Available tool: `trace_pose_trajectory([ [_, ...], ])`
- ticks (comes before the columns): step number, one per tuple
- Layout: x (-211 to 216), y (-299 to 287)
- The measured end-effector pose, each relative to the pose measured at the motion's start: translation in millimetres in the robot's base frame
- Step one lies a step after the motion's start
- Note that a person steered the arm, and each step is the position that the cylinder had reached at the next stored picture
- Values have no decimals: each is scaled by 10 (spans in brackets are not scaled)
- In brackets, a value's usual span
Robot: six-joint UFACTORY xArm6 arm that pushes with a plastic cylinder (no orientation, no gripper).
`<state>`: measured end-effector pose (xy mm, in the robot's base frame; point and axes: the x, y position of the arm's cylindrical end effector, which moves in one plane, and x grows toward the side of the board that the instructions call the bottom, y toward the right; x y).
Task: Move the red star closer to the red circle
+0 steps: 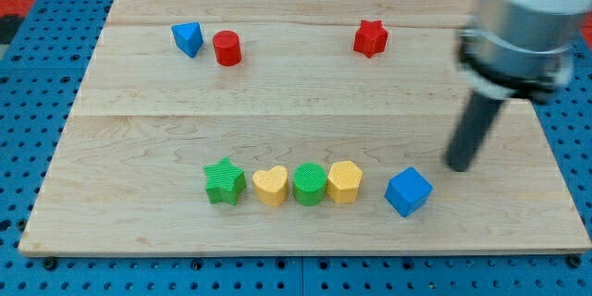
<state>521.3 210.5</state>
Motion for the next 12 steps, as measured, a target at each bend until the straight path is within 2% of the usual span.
trace_pose_trajectory([
  [1,880,32],
  [2,854,-619],
  [3,657,-727],
  [5,563,-754],
  [6,258,-525],
  [8,-1542,895],
  [9,-1970,477],
  [10,-2180,-314],
  [11,-2341,-670],
  [12,-1734,-1556],
])
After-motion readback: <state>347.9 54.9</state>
